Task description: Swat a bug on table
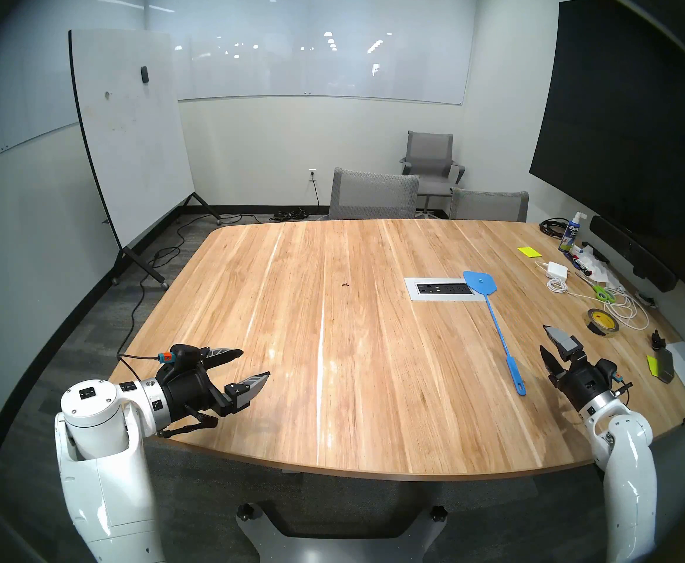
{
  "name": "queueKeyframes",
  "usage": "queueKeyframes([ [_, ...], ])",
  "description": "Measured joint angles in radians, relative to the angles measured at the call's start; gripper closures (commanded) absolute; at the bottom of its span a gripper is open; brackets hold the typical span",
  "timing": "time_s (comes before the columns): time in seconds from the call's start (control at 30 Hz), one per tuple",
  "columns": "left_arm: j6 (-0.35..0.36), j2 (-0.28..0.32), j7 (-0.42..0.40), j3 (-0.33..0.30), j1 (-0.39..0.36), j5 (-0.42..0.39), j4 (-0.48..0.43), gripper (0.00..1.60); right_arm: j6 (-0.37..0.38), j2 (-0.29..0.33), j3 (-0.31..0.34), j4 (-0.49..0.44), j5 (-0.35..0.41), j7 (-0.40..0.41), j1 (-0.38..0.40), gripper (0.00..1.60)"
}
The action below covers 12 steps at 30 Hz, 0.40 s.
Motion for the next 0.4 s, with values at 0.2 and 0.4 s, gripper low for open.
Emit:
queueKeyframes([
  [0.2, 0.000, 0.000, 0.000, 0.000, 0.000, 0.000, 0.000, 0.00, -0.001, -0.005, 0.001, -0.002, -0.002, 0.018, -0.012, 0.00],
  [0.4, 0.000, 0.000, 0.000, 0.000, 0.000, 0.000, 0.000, 0.00, -0.001, -0.009, 0.002, -0.003, 0.001, 0.025, -0.015, 0.00],
])
